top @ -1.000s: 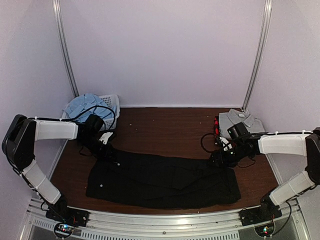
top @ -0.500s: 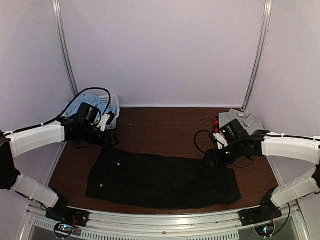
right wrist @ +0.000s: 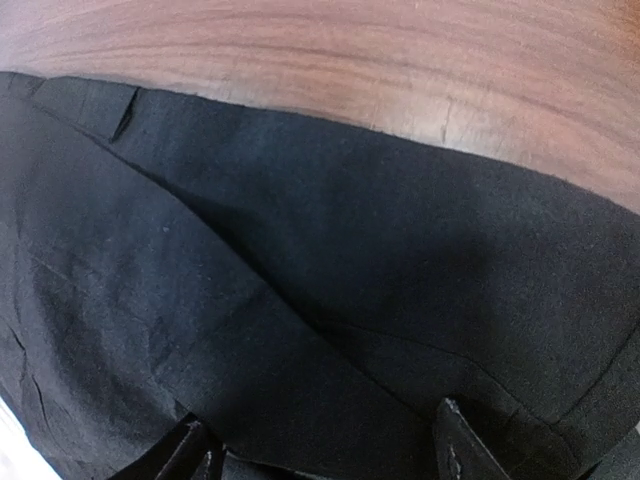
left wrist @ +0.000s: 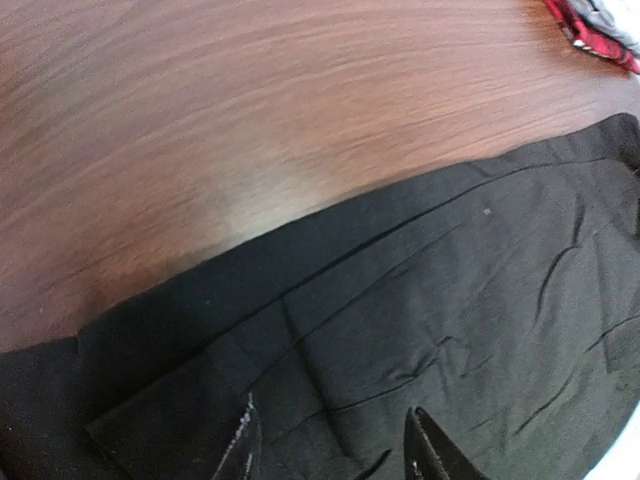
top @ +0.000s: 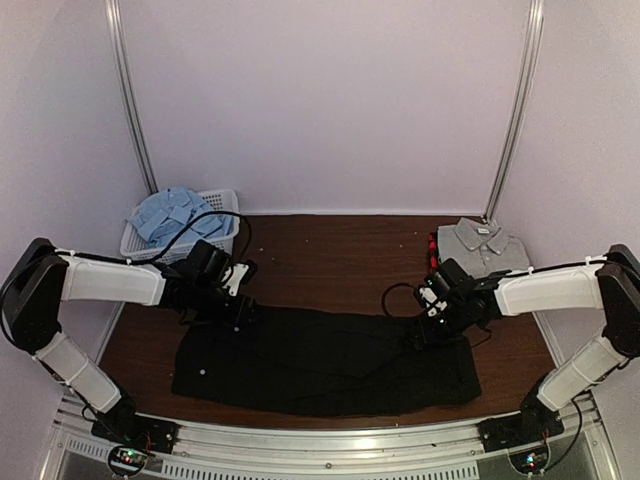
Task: Fold and stack the long sleeve shirts
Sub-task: Rotate the rectangle-folded shirt at the center of the board, then adjust the rectangle-folded shirt at the center of the board, then pick up the rectangle-folded shirt from the center of the board.
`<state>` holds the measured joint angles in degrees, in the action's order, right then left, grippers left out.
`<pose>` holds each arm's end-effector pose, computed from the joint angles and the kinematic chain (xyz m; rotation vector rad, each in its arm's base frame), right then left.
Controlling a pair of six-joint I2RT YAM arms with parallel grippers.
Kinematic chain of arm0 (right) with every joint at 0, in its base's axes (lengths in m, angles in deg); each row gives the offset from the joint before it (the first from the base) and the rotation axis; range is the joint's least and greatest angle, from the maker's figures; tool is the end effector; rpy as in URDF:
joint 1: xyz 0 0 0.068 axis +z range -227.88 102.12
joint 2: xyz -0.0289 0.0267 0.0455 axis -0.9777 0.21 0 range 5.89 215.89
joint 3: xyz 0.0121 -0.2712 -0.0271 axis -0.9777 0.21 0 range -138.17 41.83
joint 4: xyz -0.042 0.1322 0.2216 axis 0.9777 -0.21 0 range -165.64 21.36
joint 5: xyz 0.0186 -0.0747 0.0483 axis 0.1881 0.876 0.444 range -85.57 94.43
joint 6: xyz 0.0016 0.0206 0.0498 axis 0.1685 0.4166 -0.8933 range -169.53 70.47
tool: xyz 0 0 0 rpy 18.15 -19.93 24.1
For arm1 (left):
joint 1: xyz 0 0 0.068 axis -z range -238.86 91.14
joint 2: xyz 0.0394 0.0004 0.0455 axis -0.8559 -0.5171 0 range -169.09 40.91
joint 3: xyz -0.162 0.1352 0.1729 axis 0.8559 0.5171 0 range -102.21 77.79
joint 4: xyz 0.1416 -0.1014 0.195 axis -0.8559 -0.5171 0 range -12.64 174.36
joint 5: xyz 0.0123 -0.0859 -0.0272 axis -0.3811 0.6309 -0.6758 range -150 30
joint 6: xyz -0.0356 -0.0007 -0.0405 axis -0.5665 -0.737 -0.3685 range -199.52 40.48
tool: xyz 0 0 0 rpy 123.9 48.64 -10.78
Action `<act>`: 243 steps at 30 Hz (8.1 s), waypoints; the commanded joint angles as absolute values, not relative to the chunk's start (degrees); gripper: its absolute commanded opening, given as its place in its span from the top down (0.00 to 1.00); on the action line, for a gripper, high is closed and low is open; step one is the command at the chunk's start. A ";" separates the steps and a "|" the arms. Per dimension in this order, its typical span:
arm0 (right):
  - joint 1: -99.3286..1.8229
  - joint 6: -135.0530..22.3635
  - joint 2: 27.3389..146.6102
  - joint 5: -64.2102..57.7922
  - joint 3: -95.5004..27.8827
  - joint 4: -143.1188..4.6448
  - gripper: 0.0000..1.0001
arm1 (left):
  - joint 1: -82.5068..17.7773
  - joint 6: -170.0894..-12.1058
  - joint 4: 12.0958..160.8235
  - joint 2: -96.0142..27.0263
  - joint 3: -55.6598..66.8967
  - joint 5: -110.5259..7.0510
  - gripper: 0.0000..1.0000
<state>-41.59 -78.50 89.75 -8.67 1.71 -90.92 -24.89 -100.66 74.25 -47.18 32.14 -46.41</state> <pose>0.2003 0.1571 0.1507 -0.2511 2.8399 0.6020 0.2430 -0.1737 0.1700 0.3929 2.5584 -0.6787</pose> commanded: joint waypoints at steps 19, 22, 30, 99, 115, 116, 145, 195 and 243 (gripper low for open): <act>-42.82 -61.74 123.85 4.58 -32.80 -93.80 0.23 | -24.51 -113.17 74.14 -41.09 49.61 -65.02 0.57; -42.79 -59.63 130.11 1.87 -41.48 -92.79 0.23 | -22.85 -116.97 75.62 -36.61 53.27 -64.58 0.58; -42.96 -51.47 149.38 4.00 -70.98 -97.47 0.20 | -14.33 -120.45 81.57 -36.70 54.45 -61.89 0.58; -42.68 -67.31 123.22 -0.01 -34.63 -76.46 0.00 | 6.52 -112.73 70.98 -37.22 21.96 -80.55 0.10; -48.27 -62.36 130.58 2.04 -40.12 -78.66 0.00 | 1.29 -113.16 69.30 -35.62 22.15 -79.02 0.07; -48.65 -61.69 130.96 2.89 -41.18 -78.95 0.00 | 1.19 -112.76 69.68 -35.60 22.79 -78.76 0.07; -51.58 -52.52 152.43 -2.29 -77.32 -89.71 0.01 | 0.24 -113.58 73.19 -48.35 24.17 -70.97 0.04; -1.56 -72.90 84.02 8.24 -8.23 -105.90 0.06 | 0.04 -114.27 71.04 -27.29 32.38 -72.70 0.03; -3.45 -70.07 92.35 1.40 -8.10 -108.73 1.00 | 2.37 -95.85 103.31 -24.88 55.93 -52.99 0.03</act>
